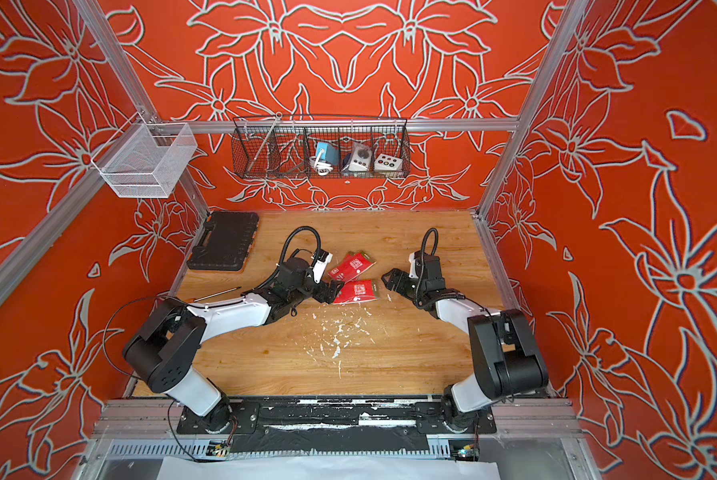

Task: Open the ruler set and take out the ruler
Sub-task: Pick up the ruler set bag from the ruler set bag.

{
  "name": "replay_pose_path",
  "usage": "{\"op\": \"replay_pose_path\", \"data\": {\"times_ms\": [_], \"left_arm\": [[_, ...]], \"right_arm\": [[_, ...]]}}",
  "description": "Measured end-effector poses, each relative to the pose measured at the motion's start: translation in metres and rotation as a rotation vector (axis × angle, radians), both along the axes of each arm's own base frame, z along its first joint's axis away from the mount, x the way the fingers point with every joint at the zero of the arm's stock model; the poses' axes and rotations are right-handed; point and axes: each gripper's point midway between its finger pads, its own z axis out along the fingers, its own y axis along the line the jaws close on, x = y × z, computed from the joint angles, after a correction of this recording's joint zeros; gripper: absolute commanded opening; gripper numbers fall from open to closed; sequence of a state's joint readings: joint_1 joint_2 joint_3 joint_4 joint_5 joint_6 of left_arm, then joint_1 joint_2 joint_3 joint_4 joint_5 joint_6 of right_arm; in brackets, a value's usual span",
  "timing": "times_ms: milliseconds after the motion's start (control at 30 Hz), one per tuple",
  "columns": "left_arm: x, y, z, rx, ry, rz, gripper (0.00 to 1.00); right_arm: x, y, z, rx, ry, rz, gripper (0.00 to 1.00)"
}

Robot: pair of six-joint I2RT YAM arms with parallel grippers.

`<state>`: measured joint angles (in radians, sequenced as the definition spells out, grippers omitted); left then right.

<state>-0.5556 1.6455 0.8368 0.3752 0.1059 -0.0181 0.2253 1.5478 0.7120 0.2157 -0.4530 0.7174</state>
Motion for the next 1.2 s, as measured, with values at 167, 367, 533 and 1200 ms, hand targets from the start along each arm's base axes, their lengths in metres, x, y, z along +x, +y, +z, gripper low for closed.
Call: {"op": "replay_pose_path", "data": {"times_ms": [167, 367, 533, 1200], "left_arm": [[0.018, -0.006, -0.008, 0.018, 0.004, 0.023, 0.84], [0.04, -0.013, -0.017, 0.032, 0.008, 0.046, 0.77], [0.054, -0.011, -0.024, 0.023, 0.026, 0.07, 0.63], [0.068, -0.01, -0.055, 0.006, 0.112, 0.05, 0.15]], "right_arm": [[0.032, 0.012, 0.008, 0.035, -0.023, 0.004, 0.83], [0.063, 0.025, 0.005, 0.06, -0.021, 0.018, 0.8], [0.076, 0.034, -0.008, 0.064, 0.004, 0.033, 0.8], [0.095, 0.054, -0.033, 0.073, 0.053, 0.065, 0.77]]}}
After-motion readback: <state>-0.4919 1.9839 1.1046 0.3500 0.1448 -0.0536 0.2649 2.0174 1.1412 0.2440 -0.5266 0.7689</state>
